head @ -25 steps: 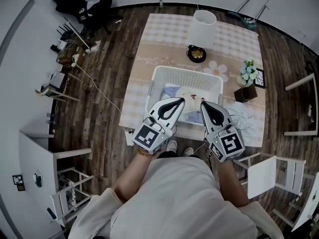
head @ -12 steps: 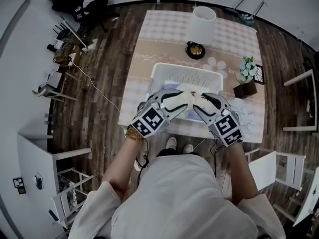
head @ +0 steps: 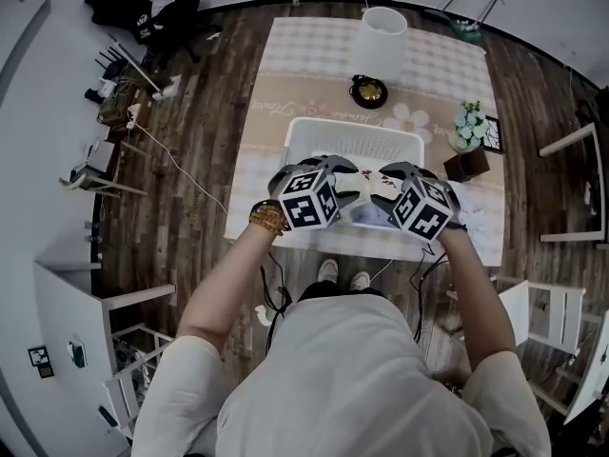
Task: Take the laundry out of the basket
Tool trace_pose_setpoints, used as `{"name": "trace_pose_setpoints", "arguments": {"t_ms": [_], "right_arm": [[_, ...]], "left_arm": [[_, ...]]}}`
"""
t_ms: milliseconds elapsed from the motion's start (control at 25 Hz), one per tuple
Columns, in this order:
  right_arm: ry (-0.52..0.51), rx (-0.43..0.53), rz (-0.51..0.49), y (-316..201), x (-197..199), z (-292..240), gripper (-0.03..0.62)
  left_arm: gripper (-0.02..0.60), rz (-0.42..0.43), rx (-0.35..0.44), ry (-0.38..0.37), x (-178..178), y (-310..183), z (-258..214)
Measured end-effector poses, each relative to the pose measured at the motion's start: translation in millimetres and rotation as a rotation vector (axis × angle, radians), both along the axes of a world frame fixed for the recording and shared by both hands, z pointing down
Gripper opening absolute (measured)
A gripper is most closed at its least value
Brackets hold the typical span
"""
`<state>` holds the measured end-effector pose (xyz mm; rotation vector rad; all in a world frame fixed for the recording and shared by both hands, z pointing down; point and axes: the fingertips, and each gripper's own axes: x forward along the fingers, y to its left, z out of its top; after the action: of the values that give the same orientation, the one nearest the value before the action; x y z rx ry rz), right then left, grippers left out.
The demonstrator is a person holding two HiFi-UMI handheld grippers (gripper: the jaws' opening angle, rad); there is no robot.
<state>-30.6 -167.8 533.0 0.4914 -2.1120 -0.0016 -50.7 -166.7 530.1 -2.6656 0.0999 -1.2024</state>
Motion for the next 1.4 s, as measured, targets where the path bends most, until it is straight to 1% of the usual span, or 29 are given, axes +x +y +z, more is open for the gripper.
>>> {"name": "trace_pose_setpoints", "arguments": {"t_ms": [160,360,400,480,640,760,840,1080,1240,1400], "right_arm": [[0.113,-0.072,-0.070,-3.6,-0.9,34.4,0.244],[0.189,-0.186,-0.116,-6.5,-4.0,81.5,0.244],[0.203,-0.201,-0.126,-7.5,-4.9,90.3,0.245],[0.228,-0.224,-0.146,-9.2,-8.2,107.4,0.274],[0.258,-0.265,-0.167,-15.6,-15.0,143.8,0.275],[0.305,-0.305,-0.186,-14.6,-15.2,172.9,0.290],[0.324,-0.323,-0.188,-12.8,-15.9,187.9,0.300],[0.354,-0.348,-0.184,-16.3,-18.3,230.0,0.318],[0.352,-0.333,-0.195,-21.4,-19.3,245.9,0.318],[0.375,-0.285,-0.218,-20.3,-19.8,253.5,0.308]], "left_arm": [[0.207,0.053,-0.033,-0.119,3.4,-4.3,38.4],[0.224,0.101,-0.084,-0.245,-1.6,-13.2,87.2],[0.234,0.110,-0.094,-0.267,-2.6,-15.1,97.4],[0.238,0.124,-0.115,-0.306,-4.6,-19.2,118.6],[0.252,0.133,-0.147,-0.372,-7.7,-28.9,161.0],[0.252,0.154,-0.151,-0.428,-12.7,-31.2,187.5],[0.259,0.161,-0.158,-0.451,-15.7,-30.4,200.4],[0.259,0.156,-0.159,-0.477,-14.1,-32.0,232.9],[0.263,0.140,-0.146,-0.482,-13.7,-38.3,248.6],[0.267,0.136,-0.154,-0.489,-14.4,-37.7,257.8]]}}
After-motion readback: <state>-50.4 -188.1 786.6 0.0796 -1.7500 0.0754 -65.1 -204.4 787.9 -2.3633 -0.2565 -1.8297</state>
